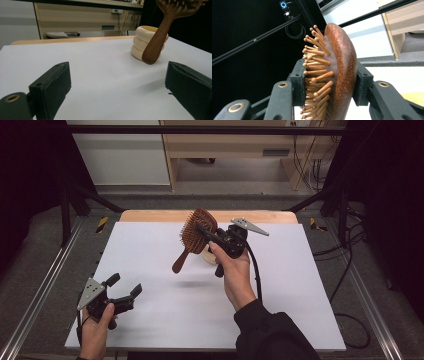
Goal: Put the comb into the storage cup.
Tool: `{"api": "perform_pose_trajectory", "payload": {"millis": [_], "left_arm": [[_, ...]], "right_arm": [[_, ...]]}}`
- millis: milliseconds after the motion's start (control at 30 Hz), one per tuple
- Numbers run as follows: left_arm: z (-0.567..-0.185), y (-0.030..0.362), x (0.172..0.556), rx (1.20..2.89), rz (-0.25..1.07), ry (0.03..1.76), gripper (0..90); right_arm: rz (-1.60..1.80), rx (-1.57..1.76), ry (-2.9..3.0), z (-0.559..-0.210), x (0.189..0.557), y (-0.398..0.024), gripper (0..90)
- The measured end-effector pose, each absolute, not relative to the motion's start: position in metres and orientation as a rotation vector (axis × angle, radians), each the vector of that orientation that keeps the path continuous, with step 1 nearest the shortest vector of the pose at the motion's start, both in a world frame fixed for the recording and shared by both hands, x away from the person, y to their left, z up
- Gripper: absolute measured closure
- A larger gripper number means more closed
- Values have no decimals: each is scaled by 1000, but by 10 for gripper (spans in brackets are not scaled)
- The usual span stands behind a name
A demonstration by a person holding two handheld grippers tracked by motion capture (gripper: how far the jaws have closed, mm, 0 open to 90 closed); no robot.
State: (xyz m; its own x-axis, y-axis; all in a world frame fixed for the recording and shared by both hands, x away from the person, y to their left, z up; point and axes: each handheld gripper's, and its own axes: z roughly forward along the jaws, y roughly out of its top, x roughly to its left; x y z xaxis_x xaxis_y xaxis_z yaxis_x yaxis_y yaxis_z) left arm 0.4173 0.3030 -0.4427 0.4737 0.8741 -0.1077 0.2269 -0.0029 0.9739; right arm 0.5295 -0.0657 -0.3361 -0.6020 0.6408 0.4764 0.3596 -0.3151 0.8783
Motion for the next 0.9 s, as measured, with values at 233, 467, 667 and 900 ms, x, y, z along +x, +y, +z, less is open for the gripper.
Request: {"api": "perform_pose_trajectory", "payload": {"millis": [233,467,667,900], "left_arm": [[-444,302,418,1534,692,1001,33],[-445,304,419,1528,708,1024,31],[-447,304,420,1528,720,1037,31],[-448,306,421,1520,734,1053,11]], "right_arm": [[2025,1286,1651,-326,535,-71,544],[2043,1290,1624,-320,539,-81,543],[2019,1297,1645,-319,543,-83,543],[2024,1301,1636,-316,551,-83,542]]}}
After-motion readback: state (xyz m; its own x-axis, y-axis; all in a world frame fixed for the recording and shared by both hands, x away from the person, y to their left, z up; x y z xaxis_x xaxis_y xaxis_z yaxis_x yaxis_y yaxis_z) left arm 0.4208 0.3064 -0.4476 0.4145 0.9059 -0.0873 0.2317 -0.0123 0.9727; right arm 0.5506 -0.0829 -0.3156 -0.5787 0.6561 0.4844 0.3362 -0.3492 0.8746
